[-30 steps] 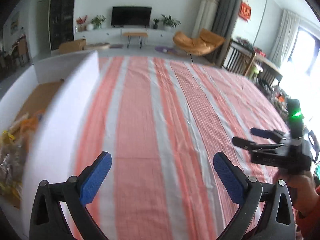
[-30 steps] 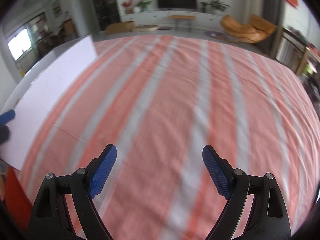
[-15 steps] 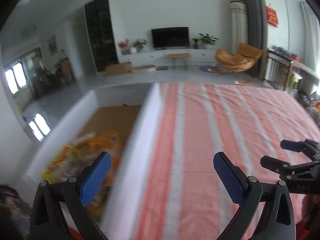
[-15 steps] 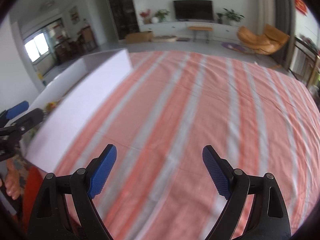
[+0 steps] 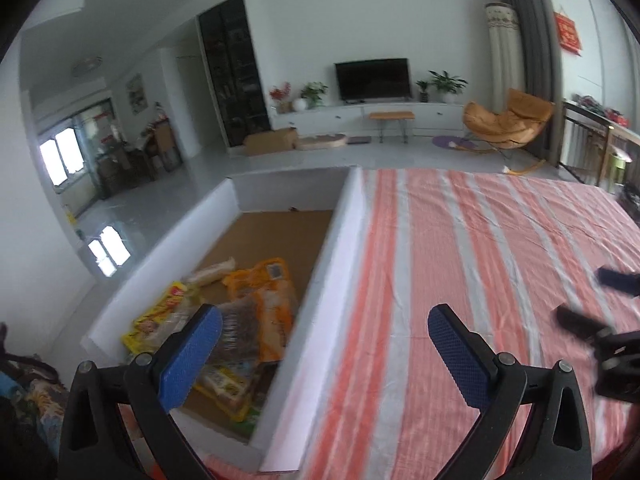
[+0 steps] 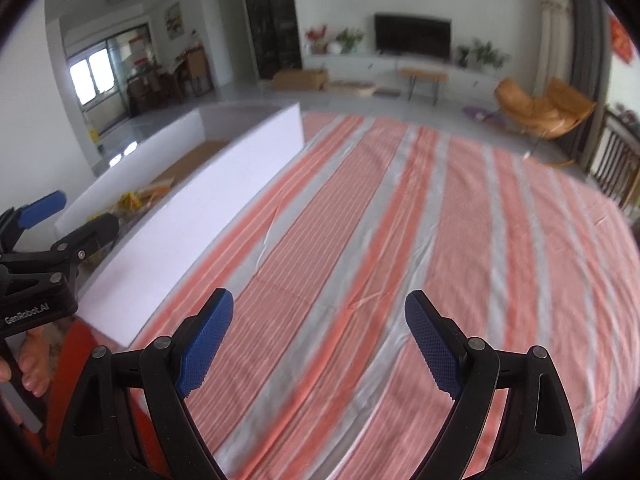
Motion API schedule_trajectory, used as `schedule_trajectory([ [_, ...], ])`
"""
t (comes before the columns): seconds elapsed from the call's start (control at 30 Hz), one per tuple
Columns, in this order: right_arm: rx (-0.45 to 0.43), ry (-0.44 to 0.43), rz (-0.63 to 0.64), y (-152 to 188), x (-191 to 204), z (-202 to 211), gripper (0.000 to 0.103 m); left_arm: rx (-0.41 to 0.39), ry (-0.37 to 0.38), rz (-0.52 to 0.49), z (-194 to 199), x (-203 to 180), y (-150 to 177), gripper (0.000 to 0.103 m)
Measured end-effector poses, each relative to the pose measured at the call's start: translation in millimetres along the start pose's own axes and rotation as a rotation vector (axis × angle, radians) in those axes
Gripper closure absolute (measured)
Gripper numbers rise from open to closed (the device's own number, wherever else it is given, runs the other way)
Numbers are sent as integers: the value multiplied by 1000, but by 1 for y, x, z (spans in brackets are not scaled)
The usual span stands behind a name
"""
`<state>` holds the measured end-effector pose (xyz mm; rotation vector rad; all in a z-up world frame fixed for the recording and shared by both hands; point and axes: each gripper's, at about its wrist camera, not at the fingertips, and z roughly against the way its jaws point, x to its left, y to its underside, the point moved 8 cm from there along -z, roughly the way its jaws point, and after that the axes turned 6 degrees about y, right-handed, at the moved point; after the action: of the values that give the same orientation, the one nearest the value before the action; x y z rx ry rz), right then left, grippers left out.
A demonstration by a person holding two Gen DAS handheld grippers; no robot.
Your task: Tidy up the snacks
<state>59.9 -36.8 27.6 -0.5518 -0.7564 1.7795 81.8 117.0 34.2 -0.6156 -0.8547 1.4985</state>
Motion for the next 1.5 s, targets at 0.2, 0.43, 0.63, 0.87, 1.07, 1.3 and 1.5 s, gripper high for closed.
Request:
schedule_trajectory([
  [0.2, -298, 138, -78, -24, -5, 64, 6, -62, 26, 61, 28, 21, -4, 0],
  [0.43, -306, 142, -45, -24, 19, 65, 7, -39, 43, 125, 44, 52, 0, 0],
  [0.63, -147, 61, -77, -49, 47, 51, 7, -26, 11, 163, 46, 91, 4, 0],
  [0.87, -7, -120, -41, -75, 122, 37, 7, 40, -29, 247, 46, 146, 5, 0],
  [1.07, 16, -186, 14, -96, 185, 22, 7, 73, -96, 255, 44, 186, 10, 0],
  [1.3, 115, -203, 82, -84, 223, -4, 7, 135, -139, 301, 27, 213, 30, 0],
  [1.5, 129, -168, 92, -85, 223, -11, 7, 132, -196, 285, 22, 223, 29, 0],
])
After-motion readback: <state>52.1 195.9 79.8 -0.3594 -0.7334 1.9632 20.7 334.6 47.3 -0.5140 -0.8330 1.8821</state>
